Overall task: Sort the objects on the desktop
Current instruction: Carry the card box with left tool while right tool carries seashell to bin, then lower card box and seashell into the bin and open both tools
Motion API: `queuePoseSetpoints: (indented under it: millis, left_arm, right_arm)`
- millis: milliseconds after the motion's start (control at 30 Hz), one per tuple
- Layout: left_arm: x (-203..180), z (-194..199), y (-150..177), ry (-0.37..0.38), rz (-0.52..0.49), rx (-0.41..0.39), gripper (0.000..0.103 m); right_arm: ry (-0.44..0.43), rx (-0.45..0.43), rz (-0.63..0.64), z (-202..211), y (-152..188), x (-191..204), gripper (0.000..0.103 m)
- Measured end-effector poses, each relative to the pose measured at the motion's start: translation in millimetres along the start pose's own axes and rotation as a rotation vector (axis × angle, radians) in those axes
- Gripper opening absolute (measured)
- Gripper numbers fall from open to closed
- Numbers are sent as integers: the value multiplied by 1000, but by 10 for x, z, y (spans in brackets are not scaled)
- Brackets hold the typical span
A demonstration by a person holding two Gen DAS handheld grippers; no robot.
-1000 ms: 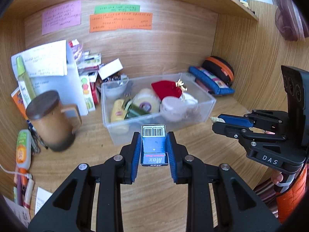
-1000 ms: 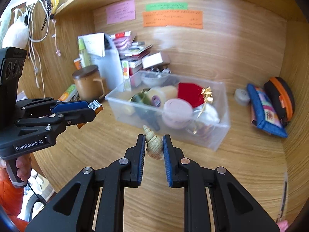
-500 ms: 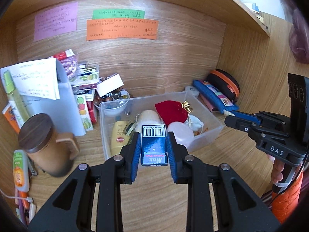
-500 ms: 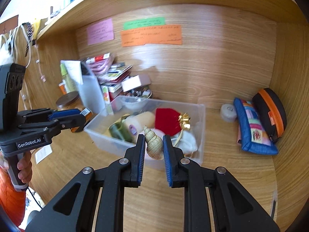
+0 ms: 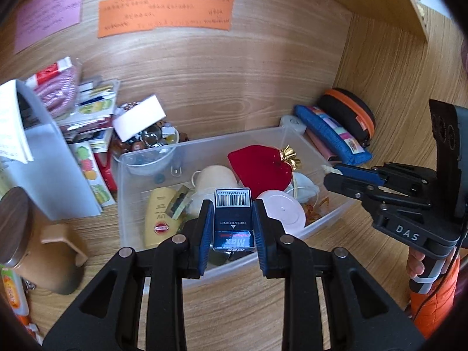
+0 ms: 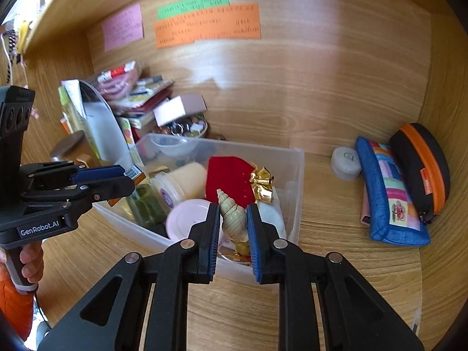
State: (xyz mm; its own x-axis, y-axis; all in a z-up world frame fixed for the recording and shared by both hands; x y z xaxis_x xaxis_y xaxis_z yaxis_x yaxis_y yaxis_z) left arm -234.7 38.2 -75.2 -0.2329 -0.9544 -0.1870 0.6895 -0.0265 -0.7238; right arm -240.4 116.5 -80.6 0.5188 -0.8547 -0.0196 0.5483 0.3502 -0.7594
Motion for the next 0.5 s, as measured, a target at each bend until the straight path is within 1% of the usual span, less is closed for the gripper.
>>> queuePoseSetpoints:
  millis: [167, 500]
  left_arm:
    - [-34, -139, 11, 11, -13, 24, 26]
    - [-72, -363, 41, 12, -23, 66, 26]
  right_arm:
    - [5, 30, -4, -170, 52, -54, 17]
    - [15, 55, 14, -347, 66, -55, 17]
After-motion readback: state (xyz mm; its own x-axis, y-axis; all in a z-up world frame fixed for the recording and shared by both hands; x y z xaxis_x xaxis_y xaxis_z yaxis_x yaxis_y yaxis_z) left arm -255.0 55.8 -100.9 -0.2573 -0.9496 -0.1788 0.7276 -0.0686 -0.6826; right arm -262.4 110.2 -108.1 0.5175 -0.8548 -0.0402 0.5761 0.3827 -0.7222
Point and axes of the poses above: each gripper's, at about its wrist camera, not at the fingertips, and z roughly against the way its jaws point, x to its left, y to its underside, the point moved 10 cm from there along -z, roughly the way its jaws point, and after that the axes turned 5 degrees about z, right-handed, at the moved point
